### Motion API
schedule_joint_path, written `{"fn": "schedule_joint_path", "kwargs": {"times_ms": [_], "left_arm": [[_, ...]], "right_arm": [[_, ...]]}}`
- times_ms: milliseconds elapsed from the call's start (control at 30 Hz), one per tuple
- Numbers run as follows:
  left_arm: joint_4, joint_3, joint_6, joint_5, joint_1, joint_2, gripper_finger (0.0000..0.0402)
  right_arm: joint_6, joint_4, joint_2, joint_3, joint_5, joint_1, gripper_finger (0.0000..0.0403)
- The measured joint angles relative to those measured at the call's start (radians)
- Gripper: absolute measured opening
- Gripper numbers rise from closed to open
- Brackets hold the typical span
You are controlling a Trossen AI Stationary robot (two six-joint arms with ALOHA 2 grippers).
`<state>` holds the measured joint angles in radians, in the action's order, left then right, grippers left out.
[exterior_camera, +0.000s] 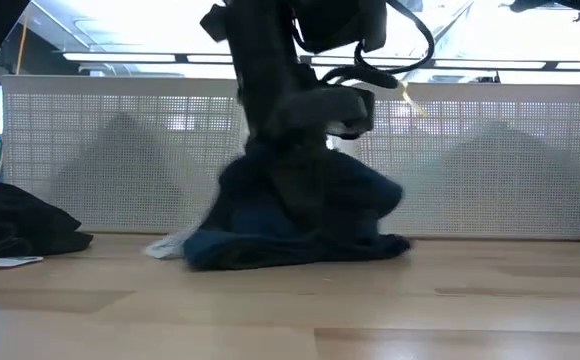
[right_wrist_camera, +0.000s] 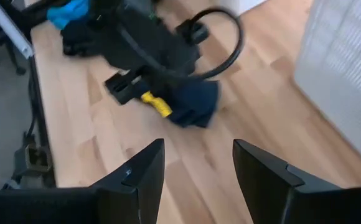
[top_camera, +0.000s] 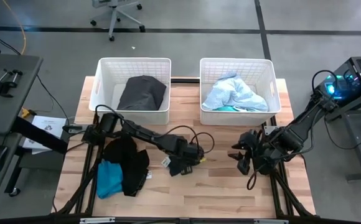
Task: Sort clothes
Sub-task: Put the dark blue short into the left white laundry bin
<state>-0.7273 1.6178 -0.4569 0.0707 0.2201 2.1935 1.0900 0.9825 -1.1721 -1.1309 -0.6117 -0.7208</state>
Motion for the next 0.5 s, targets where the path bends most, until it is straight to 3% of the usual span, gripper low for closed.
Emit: {"fn": "schedule_joint_path", "kwargs": {"times_ms": [167,500], "left_arm": [[-0.06,0.063,-0.025,0.092,0.011,-0.167,0.0033],[-0.155,0.205,-0.115,0.505,-0.009,-0.547,0.0033]], "right_arm": [[-0.035,-0.001,0.001,0.0,-0.06,0.018,0.0176],[-0.077,-0.072,0.001,0.0,-0.084,0.142,0.0176]]}}
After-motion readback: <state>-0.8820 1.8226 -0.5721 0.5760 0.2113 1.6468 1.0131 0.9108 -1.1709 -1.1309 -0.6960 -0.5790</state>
